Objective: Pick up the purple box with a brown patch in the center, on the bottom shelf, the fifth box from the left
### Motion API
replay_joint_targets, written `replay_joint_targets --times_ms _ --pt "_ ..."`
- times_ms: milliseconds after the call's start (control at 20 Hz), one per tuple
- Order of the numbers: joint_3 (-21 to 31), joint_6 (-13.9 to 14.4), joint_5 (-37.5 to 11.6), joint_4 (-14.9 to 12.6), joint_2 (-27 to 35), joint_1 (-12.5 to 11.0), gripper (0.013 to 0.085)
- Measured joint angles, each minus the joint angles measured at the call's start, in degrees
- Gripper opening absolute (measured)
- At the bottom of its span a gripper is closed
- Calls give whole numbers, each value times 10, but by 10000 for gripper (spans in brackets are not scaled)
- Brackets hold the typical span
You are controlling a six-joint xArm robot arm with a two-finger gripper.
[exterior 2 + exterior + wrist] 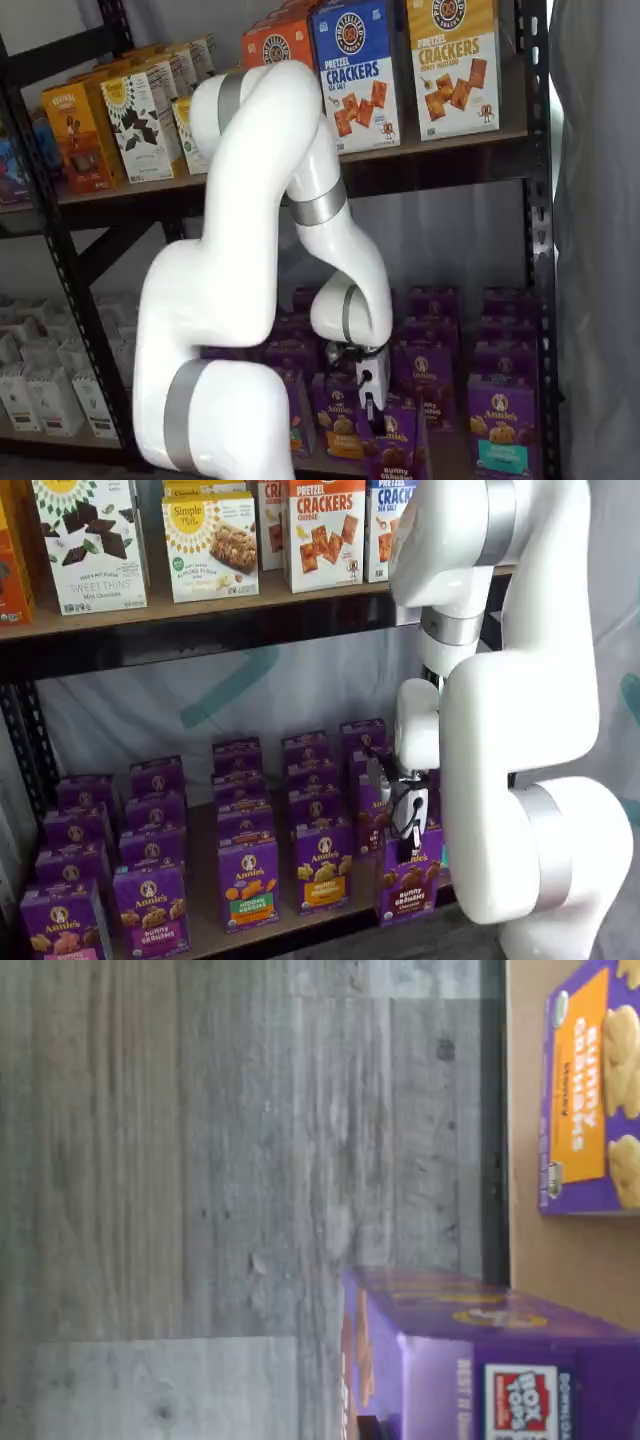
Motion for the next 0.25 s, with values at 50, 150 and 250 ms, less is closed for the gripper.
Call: replay_joint_targets --times_ms 50,150,250 --pt "16 1 2 0 -16 2 330" --pt "36 6 3 -2 -35 3 330" --pt "55 9 2 -4 -52 6 330"
